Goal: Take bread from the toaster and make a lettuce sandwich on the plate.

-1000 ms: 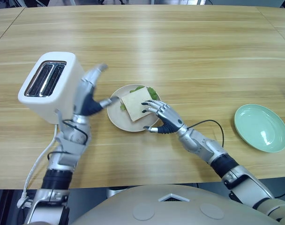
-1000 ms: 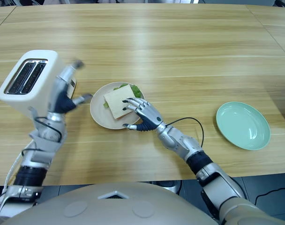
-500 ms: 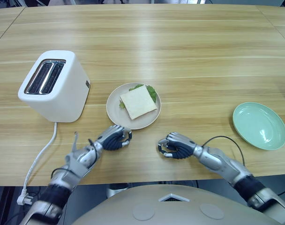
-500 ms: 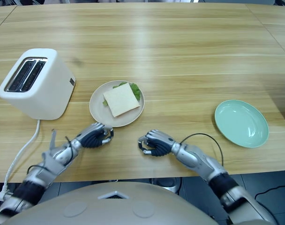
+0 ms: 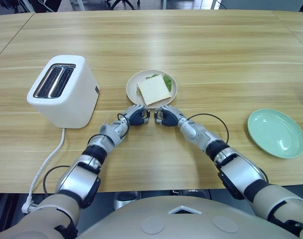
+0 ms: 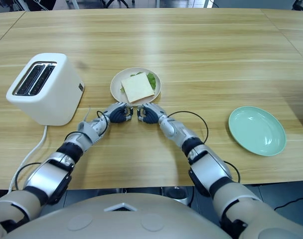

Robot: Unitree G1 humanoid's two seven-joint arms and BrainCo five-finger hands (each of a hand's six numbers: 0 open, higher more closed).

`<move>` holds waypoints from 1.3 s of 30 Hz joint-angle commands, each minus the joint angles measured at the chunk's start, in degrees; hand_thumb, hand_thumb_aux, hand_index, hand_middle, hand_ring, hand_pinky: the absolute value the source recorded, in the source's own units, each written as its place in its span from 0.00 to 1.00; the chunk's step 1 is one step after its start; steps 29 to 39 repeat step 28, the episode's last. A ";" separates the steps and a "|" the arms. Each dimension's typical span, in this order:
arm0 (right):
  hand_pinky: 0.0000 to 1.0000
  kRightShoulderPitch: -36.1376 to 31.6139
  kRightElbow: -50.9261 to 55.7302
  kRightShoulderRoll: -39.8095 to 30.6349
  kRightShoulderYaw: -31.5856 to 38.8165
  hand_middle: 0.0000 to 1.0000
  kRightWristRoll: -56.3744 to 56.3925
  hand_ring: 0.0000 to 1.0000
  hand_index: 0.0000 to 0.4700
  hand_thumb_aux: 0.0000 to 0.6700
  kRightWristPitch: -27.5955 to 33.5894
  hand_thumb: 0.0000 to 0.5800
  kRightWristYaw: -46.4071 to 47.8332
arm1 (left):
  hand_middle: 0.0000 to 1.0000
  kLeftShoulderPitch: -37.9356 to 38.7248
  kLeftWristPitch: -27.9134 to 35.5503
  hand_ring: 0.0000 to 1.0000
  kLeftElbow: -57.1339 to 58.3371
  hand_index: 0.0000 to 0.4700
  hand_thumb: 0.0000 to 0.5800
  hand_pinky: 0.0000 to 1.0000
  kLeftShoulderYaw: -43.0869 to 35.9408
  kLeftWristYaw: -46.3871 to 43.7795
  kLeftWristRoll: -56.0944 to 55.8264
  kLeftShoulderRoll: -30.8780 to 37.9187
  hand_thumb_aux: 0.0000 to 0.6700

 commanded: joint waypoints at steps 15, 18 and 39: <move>0.00 3.62 2.40 -0.25 -13.79 0.00 13.37 0.00 0.00 0.00 -7.31 0.00 1.43 | 0.00 0.70 -25.03 0.00 4.07 0.00 0.00 0.00 12.28 10.59 -18.58 -5.07 0.00; 0.00 6.62 -2.96 -1.83 -16.08 0.00 15.52 0.00 0.00 0.00 -14.73 0.00 -1.13 | 0.00 3.97 -29.85 0.00 -1.61 0.00 0.00 0.00 16.50 7.75 -26.03 -5.92 0.00; 0.00 17.13 -18.23 -5.38 -28.09 0.00 25.86 0.00 0.00 0.00 -27.05 0.00 -5.24 | 0.00 13.60 -30.33 0.00 -14.41 0.00 0.00 0.00 24.19 6.23 -32.94 -7.43 0.00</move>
